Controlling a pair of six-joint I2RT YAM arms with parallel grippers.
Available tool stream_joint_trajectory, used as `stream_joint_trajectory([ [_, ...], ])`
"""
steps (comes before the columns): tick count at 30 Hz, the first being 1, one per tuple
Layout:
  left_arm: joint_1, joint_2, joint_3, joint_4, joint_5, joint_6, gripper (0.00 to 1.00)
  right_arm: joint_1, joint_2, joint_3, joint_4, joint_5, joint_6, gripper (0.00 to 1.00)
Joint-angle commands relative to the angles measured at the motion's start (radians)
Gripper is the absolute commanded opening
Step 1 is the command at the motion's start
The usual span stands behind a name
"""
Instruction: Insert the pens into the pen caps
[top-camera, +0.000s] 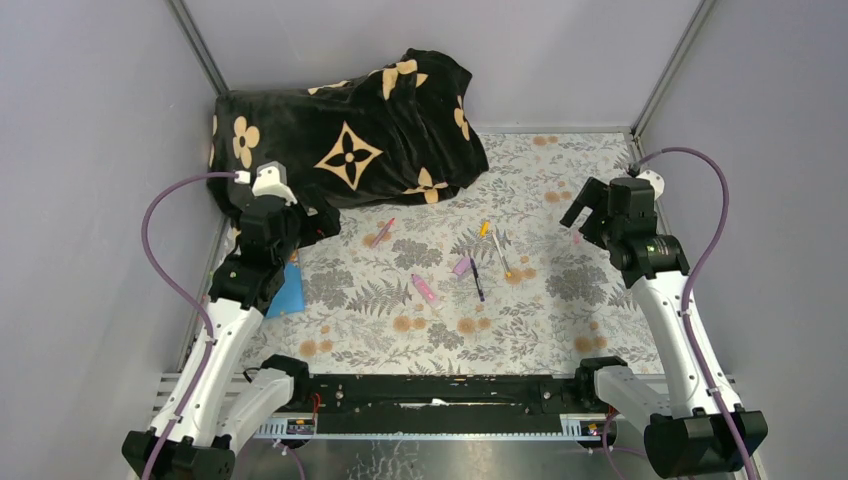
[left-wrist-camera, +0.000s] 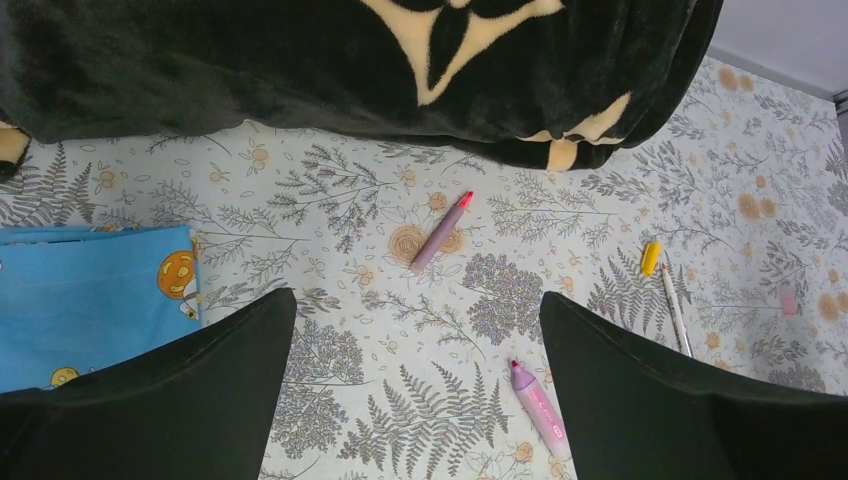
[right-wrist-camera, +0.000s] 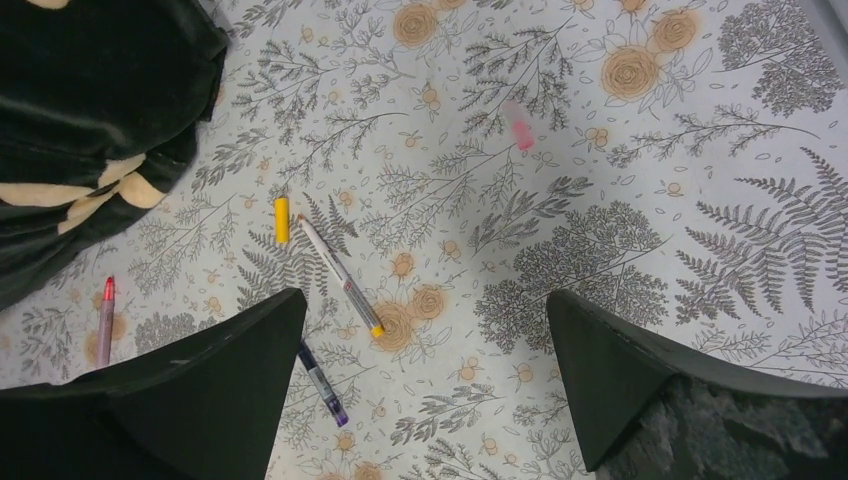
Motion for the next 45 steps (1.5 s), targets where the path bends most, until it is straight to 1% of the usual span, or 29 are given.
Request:
stream_joint_trajectory([
  [1,0.008,0.005,0.019,0.067,0.011,-0.010,0.98,-0.006,-0.010,-0.012,0.013,-0.038,0.029,1.00],
  [9,0.009,-0.008,-0.006,0.062,-0.042,-0.011,0.98,-0.006,-0.018,-0.028,0.020,-0.041,0.030,1.00],
  [15,0.009,-0.028,-0.042,0.081,-0.063,0.009,0.98,-0.006,-0.010,-0.039,0.031,-0.080,0.008,1.00],
  [20,0.009,-0.060,-0.089,0.098,-0.080,0.032,0.98,-0.006,0.012,-0.034,0.029,-0.226,-0.052,1.00],
  [25,0.009,-0.068,-0.107,0.103,-0.102,0.043,0.98,-0.006,0.014,-0.069,0.074,-0.351,-0.076,1.00],
  [28,0.009,-0.088,-0.117,0.096,-0.126,0.041,0.99,-0.006,0.044,-0.071,0.088,-0.410,-0.083,1.00],
  [32,0.008,-0.103,-0.120,0.092,-0.143,0.037,0.98,-0.006,0.085,-0.068,0.107,-0.442,-0.079,1.00],
  [35,0.009,-0.096,-0.117,0.091,-0.152,0.036,0.98,-0.006,0.118,-0.054,0.107,-0.427,-0.059,1.00],
  [40,0.009,-0.073,-0.106,0.073,-0.212,0.002,0.98,-0.006,0.166,-0.032,0.091,-0.299,-0.035,1.00],
  [45,0.009,-0.047,-0.100,0.065,-0.198,-0.032,0.99,-0.006,0.201,-0.017,0.079,-0.235,-0.056,1.00],
])
